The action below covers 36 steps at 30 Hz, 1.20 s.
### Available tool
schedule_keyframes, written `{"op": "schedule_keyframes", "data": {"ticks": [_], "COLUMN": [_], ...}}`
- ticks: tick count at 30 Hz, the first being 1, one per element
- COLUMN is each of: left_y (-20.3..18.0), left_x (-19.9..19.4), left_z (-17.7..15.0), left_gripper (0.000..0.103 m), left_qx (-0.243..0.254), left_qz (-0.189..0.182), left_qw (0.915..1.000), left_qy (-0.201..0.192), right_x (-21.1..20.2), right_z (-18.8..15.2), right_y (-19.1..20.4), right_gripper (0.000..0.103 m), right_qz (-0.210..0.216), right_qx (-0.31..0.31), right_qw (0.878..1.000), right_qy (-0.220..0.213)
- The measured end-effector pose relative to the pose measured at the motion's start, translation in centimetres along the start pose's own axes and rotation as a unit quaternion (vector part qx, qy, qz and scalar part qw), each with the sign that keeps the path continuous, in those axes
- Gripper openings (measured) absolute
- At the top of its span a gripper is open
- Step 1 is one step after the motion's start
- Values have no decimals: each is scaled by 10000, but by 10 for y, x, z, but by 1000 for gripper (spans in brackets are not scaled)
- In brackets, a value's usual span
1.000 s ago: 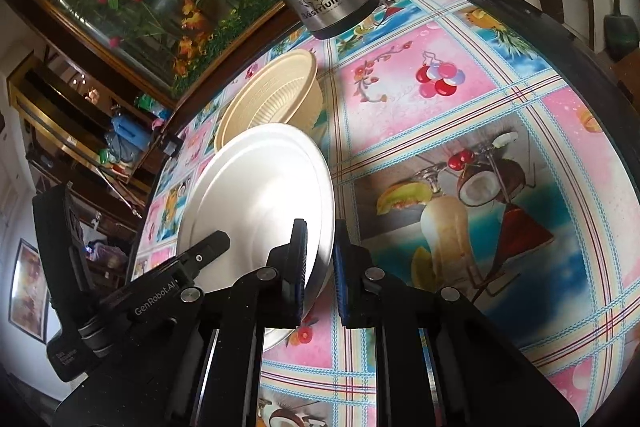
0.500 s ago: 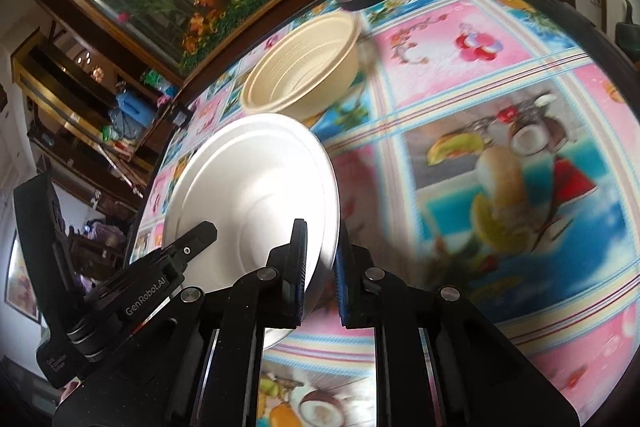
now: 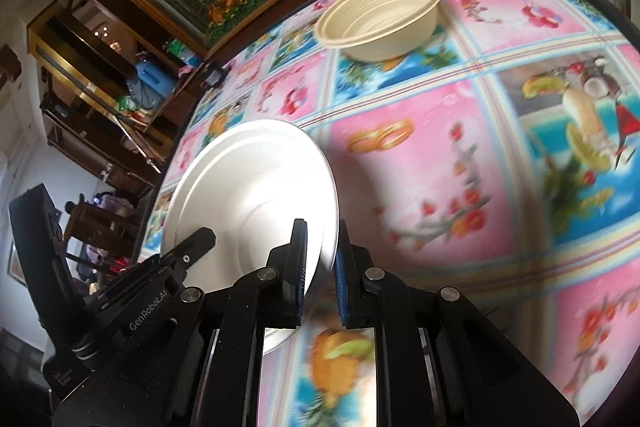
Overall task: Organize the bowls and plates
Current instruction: 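Carry the white foam bowl with both grippers over the red plate stack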
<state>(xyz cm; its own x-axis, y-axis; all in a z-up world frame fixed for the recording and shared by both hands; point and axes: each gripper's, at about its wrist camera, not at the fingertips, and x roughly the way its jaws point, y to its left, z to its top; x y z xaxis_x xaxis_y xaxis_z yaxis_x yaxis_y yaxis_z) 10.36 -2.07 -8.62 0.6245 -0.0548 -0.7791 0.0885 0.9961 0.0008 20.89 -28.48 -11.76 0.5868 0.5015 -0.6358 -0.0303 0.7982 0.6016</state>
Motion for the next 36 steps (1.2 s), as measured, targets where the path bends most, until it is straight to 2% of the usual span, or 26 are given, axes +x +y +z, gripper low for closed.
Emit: {"op": "schedule_keyframes", "data": {"ticks": [10,17,29,36], "left_y": [31,59,139,199], "left_x": [-46,-84,-136,-158], "left_z": [-16,-28,-53,-69], "left_gripper": [12,13,14,14], "left_qx": [-154,-323,-838,-1296], "left_qz": [64,175,518,716], "left_qw": [9992,9973,9900,9843], "left_qy": [-358,-638,-1012,-965], "right_x": [-18,-33,-30,-10], "right_z": [-20,-33,-66,-97], "right_y": [43,90,185,249], "right_gripper": [12,12,12,12], "right_qz": [211,403,724,926], "right_qx": [-261,-613,-1431,-1977], "right_qw": [9994,9972,9871,9757], "right_qy": [-91,-138,-17,203]}}
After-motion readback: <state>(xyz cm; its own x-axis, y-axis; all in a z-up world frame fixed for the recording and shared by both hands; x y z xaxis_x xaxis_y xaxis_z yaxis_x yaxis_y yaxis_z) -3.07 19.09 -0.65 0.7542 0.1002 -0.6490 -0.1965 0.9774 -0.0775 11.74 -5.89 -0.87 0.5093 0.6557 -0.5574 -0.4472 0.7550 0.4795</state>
